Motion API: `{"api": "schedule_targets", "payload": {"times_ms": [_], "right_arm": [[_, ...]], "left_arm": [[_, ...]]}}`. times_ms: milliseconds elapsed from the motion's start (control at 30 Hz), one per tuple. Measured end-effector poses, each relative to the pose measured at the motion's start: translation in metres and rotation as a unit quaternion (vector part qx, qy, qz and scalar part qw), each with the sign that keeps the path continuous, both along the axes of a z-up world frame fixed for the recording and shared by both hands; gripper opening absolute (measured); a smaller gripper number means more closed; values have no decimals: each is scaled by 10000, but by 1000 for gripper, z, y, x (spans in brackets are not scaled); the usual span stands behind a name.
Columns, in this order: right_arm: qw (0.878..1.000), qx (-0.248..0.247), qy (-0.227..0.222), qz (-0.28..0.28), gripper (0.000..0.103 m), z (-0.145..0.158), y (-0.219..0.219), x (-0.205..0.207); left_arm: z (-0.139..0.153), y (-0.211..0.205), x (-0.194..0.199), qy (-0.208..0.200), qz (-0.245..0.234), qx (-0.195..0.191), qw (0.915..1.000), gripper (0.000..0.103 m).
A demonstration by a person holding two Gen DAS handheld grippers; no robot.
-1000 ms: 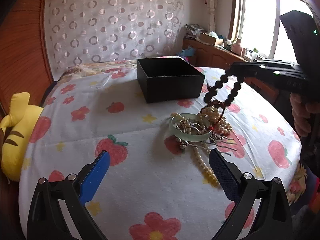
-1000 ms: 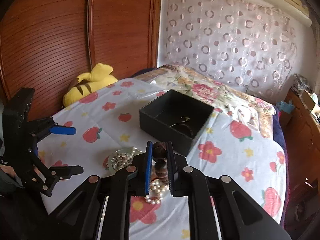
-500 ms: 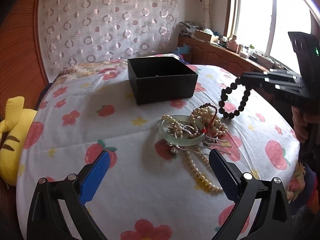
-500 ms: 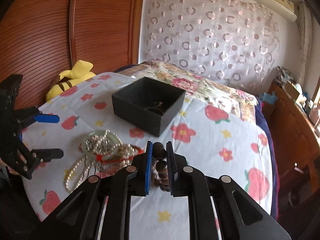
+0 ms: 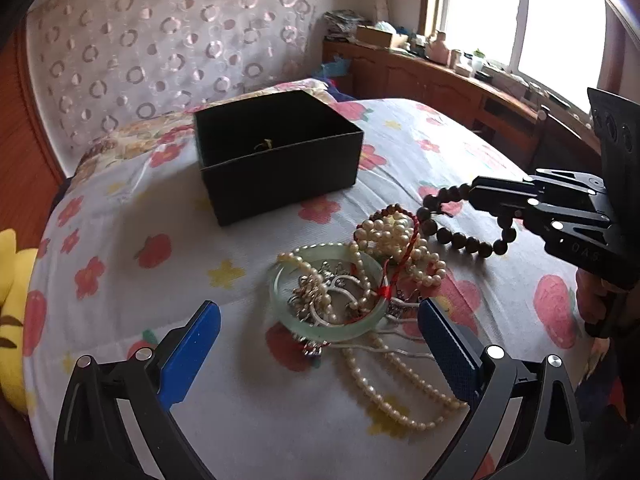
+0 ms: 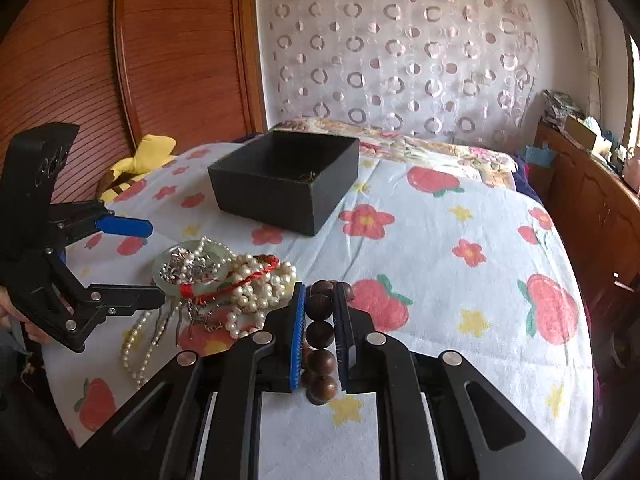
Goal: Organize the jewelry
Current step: 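Lift the bead bracelet with the right tool while the left grasps the green jade bangle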
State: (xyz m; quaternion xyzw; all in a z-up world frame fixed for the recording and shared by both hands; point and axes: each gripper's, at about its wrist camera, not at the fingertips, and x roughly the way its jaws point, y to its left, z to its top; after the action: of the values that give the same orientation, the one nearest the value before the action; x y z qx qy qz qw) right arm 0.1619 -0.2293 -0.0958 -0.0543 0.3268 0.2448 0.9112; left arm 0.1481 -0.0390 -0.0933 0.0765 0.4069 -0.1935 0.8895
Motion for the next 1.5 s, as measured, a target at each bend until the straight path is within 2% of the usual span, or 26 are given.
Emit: {"api": "schedule_targets", "payload": {"times_ms": [267, 433, 500, 567, 767, 1233, 1500], "right_arm": [[9999, -53, 45, -128, 15, -2, -2, -7], [9995, -269, 45, -133, 15, -8, 3, -14], [9995, -272, 132, -122, 15, -14, 4, -14], [9995, -222, 174, -113, 15, -16, 2, -15], [9996, -95, 236, -147, 15, -16, -2, -13], [9996, -210, 135, -140, 15, -14, -1, -15], [9995, -149, -286, 76, 15, 30, 7, -15]], "left_arm": [[-6, -16, 15, 169, -154, 149, 9996, 92], [-10, -24, 26, 265, -116, 342, 9990, 80], [-11, -25, 27, 261, -131, 389, 9988, 70], [-10, -22, 27, 248, -130, 387, 9989, 69], [1, -19, 15, -126, -93, 269, 9995, 69], [69, -14, -17, -1104, -25, 67, 9939, 68], [85, -11, -8, -1275, 75, 74, 9918, 69]]}}
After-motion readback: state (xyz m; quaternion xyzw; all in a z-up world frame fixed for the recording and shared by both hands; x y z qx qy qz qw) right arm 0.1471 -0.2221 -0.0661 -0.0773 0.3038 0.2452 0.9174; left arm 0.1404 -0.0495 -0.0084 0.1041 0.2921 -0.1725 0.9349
